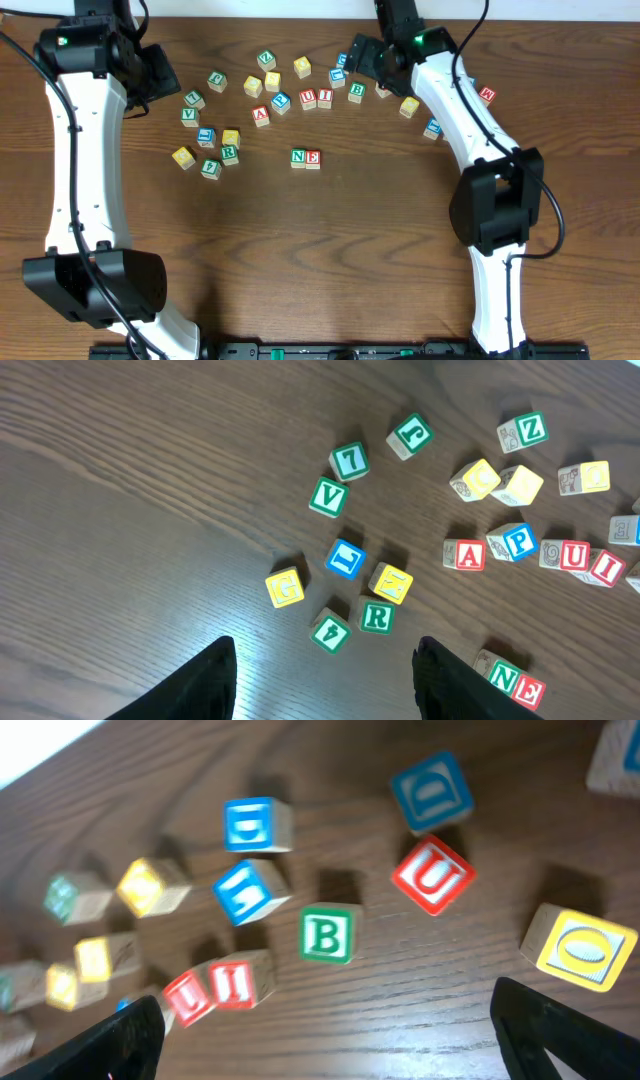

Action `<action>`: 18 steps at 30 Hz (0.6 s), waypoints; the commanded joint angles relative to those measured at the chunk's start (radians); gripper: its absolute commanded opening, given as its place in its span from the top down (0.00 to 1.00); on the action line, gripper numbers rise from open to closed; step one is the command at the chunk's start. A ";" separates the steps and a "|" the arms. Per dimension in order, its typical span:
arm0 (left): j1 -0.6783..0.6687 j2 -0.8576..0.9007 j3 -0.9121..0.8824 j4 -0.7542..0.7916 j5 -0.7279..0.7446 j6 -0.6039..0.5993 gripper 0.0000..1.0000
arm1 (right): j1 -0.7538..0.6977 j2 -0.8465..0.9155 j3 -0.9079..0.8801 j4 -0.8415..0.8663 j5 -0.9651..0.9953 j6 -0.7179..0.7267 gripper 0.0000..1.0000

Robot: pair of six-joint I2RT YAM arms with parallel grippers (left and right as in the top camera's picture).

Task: Spell out NEURIPS
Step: 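Lower the right gripper over the red U block and close on it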

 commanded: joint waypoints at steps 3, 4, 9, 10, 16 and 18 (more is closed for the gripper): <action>-0.004 0.009 -0.004 -0.004 0.003 -0.009 0.44 | -0.019 0.014 0.013 0.001 0.075 0.152 0.16; -0.004 0.010 -0.004 -0.004 0.004 -0.009 0.44 | -0.020 0.017 0.012 0.001 0.084 0.156 0.16; -0.004 0.010 -0.004 -0.004 0.004 -0.009 0.44 | -0.020 0.049 0.011 0.002 0.139 0.209 0.17; -0.004 0.010 -0.004 -0.004 0.004 -0.009 0.44 | -0.020 0.060 0.011 0.003 0.146 0.220 0.18; -0.004 0.010 -0.004 -0.004 0.004 -0.009 0.44 | -0.020 0.098 0.011 0.020 0.161 0.223 0.22; -0.004 0.010 -0.004 -0.004 0.004 -0.009 0.44 | -0.020 0.114 0.010 0.032 0.177 0.223 0.22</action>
